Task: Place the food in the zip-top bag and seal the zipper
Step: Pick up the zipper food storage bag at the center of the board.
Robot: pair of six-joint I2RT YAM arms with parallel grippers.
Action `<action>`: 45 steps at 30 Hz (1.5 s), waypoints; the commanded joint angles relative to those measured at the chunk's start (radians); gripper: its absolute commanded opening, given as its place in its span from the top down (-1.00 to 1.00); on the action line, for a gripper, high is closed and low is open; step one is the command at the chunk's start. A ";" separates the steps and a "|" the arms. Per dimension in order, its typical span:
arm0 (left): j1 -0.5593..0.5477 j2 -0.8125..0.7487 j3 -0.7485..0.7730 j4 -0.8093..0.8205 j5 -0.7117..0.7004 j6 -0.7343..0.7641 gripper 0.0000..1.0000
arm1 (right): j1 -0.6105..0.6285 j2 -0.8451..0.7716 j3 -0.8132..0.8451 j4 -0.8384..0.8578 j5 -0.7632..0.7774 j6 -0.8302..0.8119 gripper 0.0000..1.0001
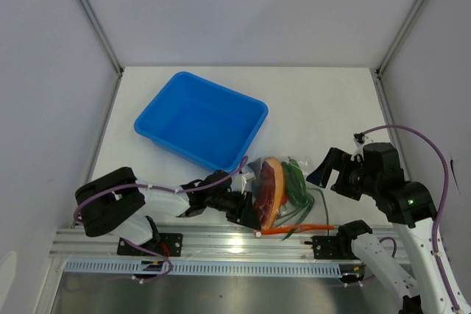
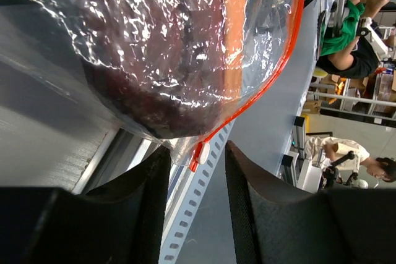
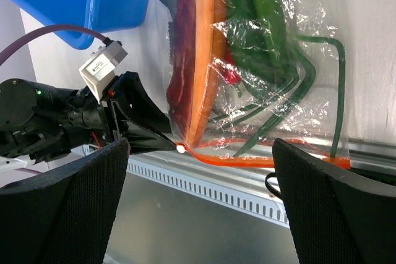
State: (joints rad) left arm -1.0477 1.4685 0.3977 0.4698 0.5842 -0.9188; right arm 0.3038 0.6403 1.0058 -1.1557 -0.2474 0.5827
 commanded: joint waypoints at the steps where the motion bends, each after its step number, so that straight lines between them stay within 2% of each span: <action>1: 0.002 -0.002 -0.016 0.104 0.028 -0.025 0.15 | -0.003 -0.013 0.036 -0.009 0.023 -0.015 -0.99; 6: 0.000 0.041 -0.020 0.136 0.049 -0.035 0.19 | -0.003 -0.016 0.030 -0.001 0.017 -0.012 -0.99; 12: 0.000 0.035 -0.066 0.144 0.034 -0.040 0.14 | -0.003 -0.016 0.028 0.004 0.020 -0.014 -0.99; 16: 0.000 0.029 -0.086 0.150 0.028 -0.052 -0.01 | -0.003 -0.021 0.019 0.007 0.011 -0.006 -0.99; 25: 0.000 0.124 -0.028 0.252 0.100 -0.064 -0.07 | -0.003 -0.016 0.011 0.022 0.010 0.000 -0.99; 32: 0.000 0.216 0.016 0.369 0.177 -0.106 -0.04 | -0.003 -0.010 0.005 0.021 0.019 -0.012 -0.99; 35: 0.000 0.216 0.026 0.371 0.187 -0.103 0.03 | -0.003 -0.007 0.007 0.021 0.020 -0.018 -0.99; 39: 0.006 0.228 0.032 0.426 0.207 -0.115 0.39 | -0.003 -0.008 0.004 0.027 0.023 -0.020 -0.99; 42: 0.018 0.248 0.003 0.510 0.233 -0.156 0.95 | -0.003 -0.010 -0.009 0.028 0.023 -0.026 -0.99; 45: 0.035 0.257 -0.022 0.669 0.272 -0.225 0.99 | -0.003 -0.014 -0.019 0.028 0.036 -0.041 -0.99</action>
State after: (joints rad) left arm -1.0325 1.7184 0.3958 0.9112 0.7895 -1.0794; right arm 0.3038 0.6296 0.9936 -1.1469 -0.2394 0.5705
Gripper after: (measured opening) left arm 0.020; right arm 0.993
